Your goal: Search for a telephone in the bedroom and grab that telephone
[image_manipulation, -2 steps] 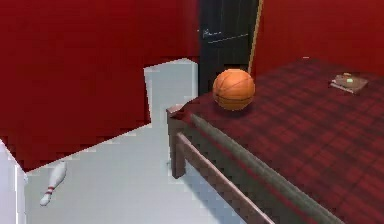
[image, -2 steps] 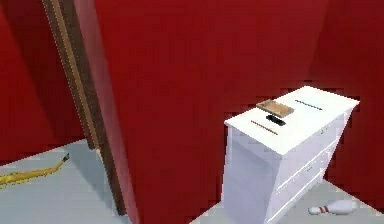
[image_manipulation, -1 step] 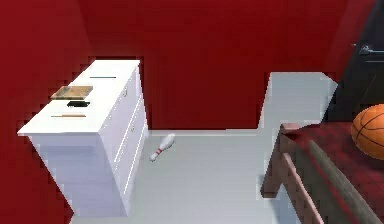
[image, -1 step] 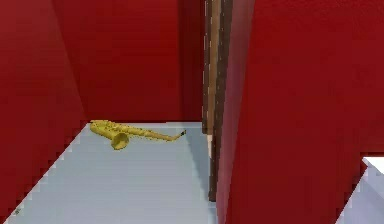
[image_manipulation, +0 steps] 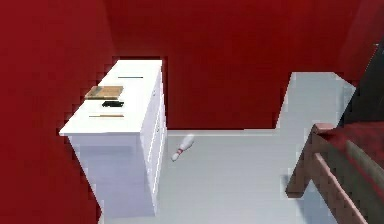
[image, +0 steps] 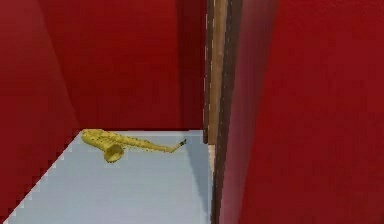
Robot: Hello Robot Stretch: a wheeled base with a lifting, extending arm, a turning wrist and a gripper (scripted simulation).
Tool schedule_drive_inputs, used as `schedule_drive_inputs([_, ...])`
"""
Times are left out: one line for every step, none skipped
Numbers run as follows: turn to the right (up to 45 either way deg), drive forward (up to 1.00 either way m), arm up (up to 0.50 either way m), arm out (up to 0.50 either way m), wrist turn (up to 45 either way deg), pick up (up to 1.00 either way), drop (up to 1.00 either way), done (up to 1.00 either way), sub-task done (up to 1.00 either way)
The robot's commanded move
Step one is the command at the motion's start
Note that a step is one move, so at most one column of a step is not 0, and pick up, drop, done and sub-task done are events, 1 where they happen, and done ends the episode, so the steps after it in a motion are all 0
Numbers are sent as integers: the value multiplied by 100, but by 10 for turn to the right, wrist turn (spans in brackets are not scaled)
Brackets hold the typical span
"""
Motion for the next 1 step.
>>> schedule_drive_inputs([90,0,0,0,0,0,0,0,0])
